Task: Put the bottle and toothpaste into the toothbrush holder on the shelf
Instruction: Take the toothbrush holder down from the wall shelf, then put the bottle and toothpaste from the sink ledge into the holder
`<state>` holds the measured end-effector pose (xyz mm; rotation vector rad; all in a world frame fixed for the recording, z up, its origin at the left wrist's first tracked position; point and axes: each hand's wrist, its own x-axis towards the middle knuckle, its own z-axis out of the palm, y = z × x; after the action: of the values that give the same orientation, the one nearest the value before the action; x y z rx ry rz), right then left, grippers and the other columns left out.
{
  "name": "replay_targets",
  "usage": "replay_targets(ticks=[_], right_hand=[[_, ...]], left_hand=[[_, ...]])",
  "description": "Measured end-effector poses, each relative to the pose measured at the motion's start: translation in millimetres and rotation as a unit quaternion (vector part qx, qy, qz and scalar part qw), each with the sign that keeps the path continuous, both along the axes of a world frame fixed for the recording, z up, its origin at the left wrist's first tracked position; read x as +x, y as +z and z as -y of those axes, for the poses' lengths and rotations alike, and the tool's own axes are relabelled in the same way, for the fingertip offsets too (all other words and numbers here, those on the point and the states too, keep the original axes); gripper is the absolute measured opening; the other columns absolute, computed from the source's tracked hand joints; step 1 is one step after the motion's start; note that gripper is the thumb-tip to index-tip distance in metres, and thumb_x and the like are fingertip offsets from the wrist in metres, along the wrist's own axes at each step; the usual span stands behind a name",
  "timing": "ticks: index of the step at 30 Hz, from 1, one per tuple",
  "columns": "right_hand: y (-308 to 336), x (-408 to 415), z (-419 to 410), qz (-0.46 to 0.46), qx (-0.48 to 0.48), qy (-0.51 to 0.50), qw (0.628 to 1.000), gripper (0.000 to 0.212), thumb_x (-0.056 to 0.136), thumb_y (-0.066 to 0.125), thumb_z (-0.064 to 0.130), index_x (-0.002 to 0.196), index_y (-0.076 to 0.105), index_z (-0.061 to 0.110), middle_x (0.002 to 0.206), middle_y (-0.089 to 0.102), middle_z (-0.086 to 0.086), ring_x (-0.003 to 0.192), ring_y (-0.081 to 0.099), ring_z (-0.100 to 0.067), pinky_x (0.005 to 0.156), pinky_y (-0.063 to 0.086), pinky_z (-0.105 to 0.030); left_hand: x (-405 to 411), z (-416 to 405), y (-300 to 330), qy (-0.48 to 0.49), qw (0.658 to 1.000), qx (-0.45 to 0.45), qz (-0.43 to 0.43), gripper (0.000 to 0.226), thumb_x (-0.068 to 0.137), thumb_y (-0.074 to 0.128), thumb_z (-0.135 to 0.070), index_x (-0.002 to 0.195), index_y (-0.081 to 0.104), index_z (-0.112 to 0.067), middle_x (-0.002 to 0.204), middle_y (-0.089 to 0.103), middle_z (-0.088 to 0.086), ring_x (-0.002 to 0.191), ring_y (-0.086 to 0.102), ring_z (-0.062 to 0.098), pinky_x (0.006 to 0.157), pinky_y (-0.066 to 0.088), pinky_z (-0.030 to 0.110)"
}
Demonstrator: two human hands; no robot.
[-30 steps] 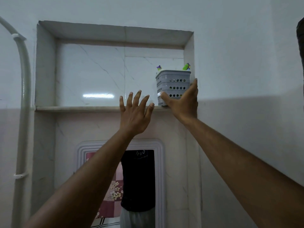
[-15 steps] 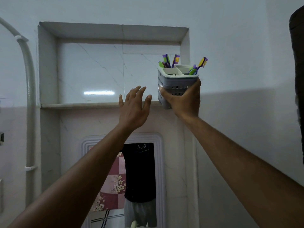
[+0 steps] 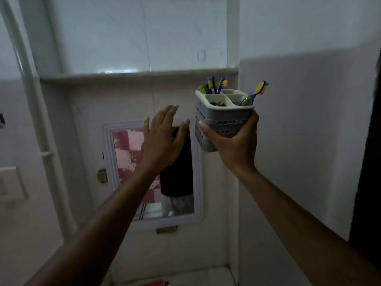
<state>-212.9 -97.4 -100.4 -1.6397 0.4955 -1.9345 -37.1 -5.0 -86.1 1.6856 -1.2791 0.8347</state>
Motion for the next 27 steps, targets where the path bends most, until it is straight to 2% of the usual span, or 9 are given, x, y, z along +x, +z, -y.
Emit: replay_targets(ticks=[3,8,12,15,19,23,25,27], right_hand=[[-52,-2,-8,-0.025,0.036,0.023,0.999,0.121,0.059,0.101,0.066,0.154,0.044,0.016,0.145,0.066,0.004,0.127,0.070,-0.011,0.096,0.065,-0.039],[-154,-11,-26,-0.087,0.095,0.035,0.991,0.120,0.062,0.103,0.058,0.154,0.044,0.011,0.146,0.066,0.001,0.129,0.070,-0.015,0.097,0.064,-0.044],[-227,-18,-45,-0.120,0.155,0.047,0.979,0.117,0.059,0.101,0.057,0.151,0.045,0.010,0.144,0.067,0.001,0.128,0.070,-0.014,0.099,0.062,-0.045],[-280,-21,-57,-0.151,0.215,0.051,0.963,0.116,0.054,0.098,0.059,0.147,0.046,0.011,0.141,0.069,0.000,0.124,0.072,-0.015,0.100,0.061,-0.046],[-346,-25,-68,-0.213,0.282,0.049,0.934,0.113,0.058,0.105,0.050,0.147,0.044,0.016,0.142,0.068,0.003,0.125,0.071,-0.014,0.102,0.061,-0.045],[-404,-27,-75,-0.257,0.330,0.056,0.906,0.111,0.059,0.105,0.055,0.146,0.043,0.023,0.141,0.067,0.012,0.124,0.070,-0.008,0.102,0.061,-0.045],[-428,-26,-80,-0.295,0.349,0.043,0.888,0.113,0.057,0.101,0.064,0.147,0.042,0.030,0.139,0.065,0.010,0.125,0.068,-0.014,0.102,0.061,-0.047],[-450,-23,-85,-0.351,0.353,0.007,0.867,0.119,0.055,0.095,0.072,0.151,0.039,0.031,0.140,0.061,-0.002,0.130,0.062,-0.029,0.105,0.055,-0.047]], left_hand=[[-7,-10,-51,-0.006,0.999,0.027,-0.021,0.064,0.109,0.038,-0.063,0.162,0.043,-0.028,0.168,0.045,-0.004,0.157,0.039,0.018,0.132,0.022,0.058],[-16,-30,-149,-0.023,0.993,0.085,-0.081,0.060,0.111,0.047,-0.057,0.162,0.045,-0.024,0.165,0.048,-0.003,0.153,0.045,0.018,0.127,0.035,0.055],[-25,-52,-230,-0.009,0.983,0.138,-0.118,0.058,0.110,0.051,-0.055,0.158,0.050,-0.022,0.160,0.055,-0.003,0.147,0.051,0.019,0.123,0.037,0.052],[-25,-68,-284,0.009,0.971,0.170,-0.168,0.055,0.110,0.055,-0.052,0.153,0.056,-0.018,0.153,0.062,0.000,0.141,0.057,0.023,0.120,0.040,0.052],[-23,-93,-354,0.001,0.946,0.210,-0.246,0.051,0.110,0.053,-0.053,0.148,0.061,-0.019,0.147,0.067,0.001,0.136,0.063,0.023,0.116,0.047,0.050],[-13,-115,-421,0.003,0.923,0.223,-0.313,0.042,0.108,0.058,-0.049,0.136,0.070,-0.020,0.133,0.074,-0.003,0.122,0.071,0.018,0.103,0.058,0.042],[-7,-126,-450,0.008,0.911,0.227,-0.345,0.034,0.108,0.060,-0.043,0.131,0.072,-0.020,0.128,0.075,-0.005,0.119,0.071,0.017,0.098,0.059,0.042],[-3,-135,-476,0.019,0.897,0.226,-0.380,0.030,0.107,0.062,-0.036,0.128,0.072,-0.017,0.125,0.075,-0.003,0.116,0.071,0.020,0.094,0.058,0.041]])
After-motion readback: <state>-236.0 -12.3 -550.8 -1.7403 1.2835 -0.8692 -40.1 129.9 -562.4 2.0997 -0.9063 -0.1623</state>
